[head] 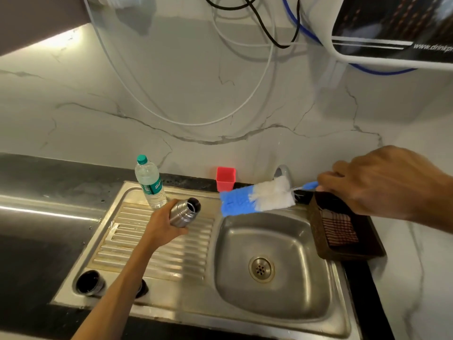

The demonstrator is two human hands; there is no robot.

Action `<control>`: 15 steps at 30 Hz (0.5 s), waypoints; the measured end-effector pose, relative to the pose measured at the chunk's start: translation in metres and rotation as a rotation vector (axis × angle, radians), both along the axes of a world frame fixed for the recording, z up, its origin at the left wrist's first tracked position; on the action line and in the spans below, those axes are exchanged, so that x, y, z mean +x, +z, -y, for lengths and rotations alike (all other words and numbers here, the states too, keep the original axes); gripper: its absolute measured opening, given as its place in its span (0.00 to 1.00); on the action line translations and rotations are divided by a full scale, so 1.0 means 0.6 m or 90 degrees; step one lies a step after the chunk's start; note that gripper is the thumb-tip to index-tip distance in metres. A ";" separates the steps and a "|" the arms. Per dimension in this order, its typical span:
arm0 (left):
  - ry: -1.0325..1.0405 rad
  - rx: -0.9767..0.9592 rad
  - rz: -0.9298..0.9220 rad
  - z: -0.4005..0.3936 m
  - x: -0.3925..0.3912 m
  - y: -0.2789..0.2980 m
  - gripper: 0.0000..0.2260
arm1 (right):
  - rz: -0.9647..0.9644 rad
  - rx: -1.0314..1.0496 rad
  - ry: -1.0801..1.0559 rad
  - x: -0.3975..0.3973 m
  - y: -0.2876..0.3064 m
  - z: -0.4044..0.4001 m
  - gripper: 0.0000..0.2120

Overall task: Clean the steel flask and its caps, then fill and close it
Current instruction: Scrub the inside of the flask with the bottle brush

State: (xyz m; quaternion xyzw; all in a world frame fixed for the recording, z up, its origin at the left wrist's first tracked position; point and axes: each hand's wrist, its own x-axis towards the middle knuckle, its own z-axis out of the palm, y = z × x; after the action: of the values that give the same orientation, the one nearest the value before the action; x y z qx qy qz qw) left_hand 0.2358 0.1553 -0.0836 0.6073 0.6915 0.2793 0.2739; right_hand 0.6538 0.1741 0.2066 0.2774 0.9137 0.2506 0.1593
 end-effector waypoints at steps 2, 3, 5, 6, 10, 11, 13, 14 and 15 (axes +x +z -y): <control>0.033 0.003 0.013 -0.004 -0.004 0.004 0.31 | 0.058 -0.006 -0.077 -0.006 0.002 -0.010 0.14; 0.039 0.006 0.021 -0.007 0.000 0.008 0.30 | 0.087 -0.013 -0.107 -0.009 0.002 -0.019 0.14; 0.051 0.011 0.041 -0.009 0.010 0.015 0.30 | 0.103 -0.010 -0.158 -0.020 -0.003 -0.040 0.12; 0.063 0.008 0.057 -0.006 0.015 0.016 0.30 | 0.092 -0.004 -0.171 -0.024 -0.012 -0.053 0.11; 0.131 -0.025 0.170 0.013 0.031 0.010 0.30 | 0.080 0.070 -0.188 -0.053 -0.047 -0.113 0.12; 0.148 -0.037 0.200 0.020 0.036 0.008 0.29 | 0.079 0.073 -0.193 -0.063 -0.056 -0.127 0.12; 0.182 -0.047 0.255 0.029 0.042 0.001 0.27 | 0.077 0.072 -0.196 -0.090 -0.073 -0.155 0.10; 0.199 -0.050 0.285 0.032 0.046 -0.001 0.25 | 0.077 0.069 -0.196 -0.104 -0.082 -0.169 0.08; 0.213 -0.050 0.314 0.035 0.051 -0.002 0.24 | 0.078 0.064 -0.192 -0.118 -0.091 -0.183 0.08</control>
State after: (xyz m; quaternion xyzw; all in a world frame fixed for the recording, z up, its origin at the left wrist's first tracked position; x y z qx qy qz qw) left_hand 0.2661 0.1343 -0.0848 0.3879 0.7049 0.4324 0.4071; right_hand 0.5832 0.2842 0.1520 0.4031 0.8366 0.2859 0.2362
